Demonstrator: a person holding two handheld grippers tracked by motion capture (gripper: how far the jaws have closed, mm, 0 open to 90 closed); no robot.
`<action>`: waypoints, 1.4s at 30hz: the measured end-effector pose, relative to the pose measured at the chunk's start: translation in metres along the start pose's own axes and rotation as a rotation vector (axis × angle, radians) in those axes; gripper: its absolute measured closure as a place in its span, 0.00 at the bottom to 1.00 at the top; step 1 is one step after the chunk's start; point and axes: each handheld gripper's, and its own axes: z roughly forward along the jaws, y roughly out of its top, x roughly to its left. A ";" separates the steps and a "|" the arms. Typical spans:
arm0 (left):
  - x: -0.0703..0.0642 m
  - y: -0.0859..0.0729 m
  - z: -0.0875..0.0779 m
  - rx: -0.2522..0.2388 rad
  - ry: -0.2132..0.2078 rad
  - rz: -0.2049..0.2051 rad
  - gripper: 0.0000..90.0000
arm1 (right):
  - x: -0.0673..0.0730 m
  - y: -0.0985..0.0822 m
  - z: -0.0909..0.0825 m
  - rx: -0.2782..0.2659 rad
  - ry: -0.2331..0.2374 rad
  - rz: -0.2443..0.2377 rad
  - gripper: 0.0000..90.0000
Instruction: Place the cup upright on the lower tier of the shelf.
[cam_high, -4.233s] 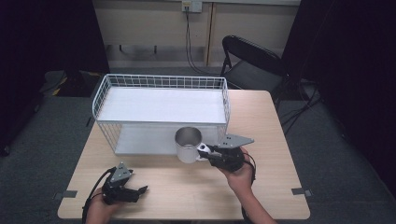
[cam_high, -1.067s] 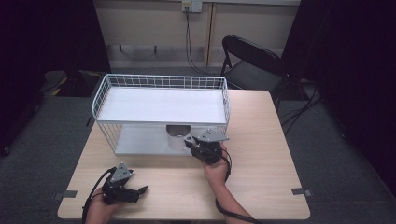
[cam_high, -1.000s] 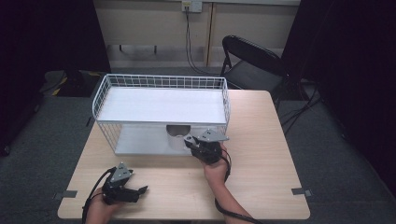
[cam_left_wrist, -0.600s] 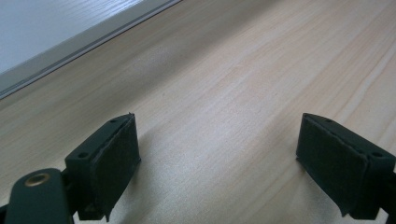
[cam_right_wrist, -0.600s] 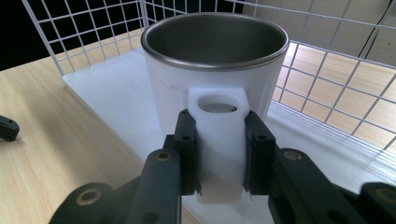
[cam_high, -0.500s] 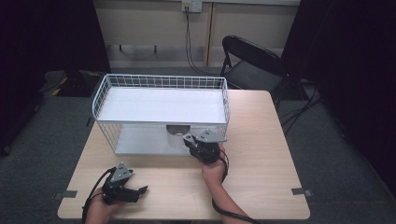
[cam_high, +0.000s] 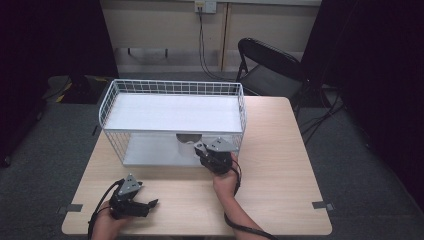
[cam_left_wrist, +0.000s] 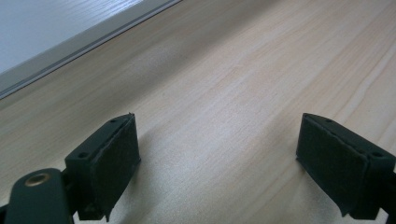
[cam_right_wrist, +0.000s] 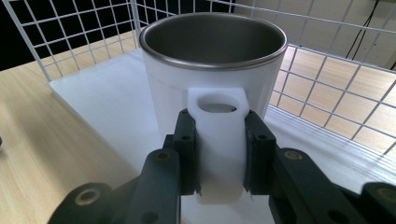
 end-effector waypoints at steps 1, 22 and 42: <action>0.000 0.000 0.000 0.000 0.000 0.000 0.14 | 0.000 0.000 0.000 0.001 0.000 0.002 0.79; 0.000 0.000 0.000 0.000 0.000 0.000 0.14 | 0.000 0.003 -0.018 0.016 0.054 0.028 0.36; 0.000 0.000 0.000 0.001 0.000 0.001 0.14 | 0.012 0.003 -0.039 0.130 0.168 -0.023 0.16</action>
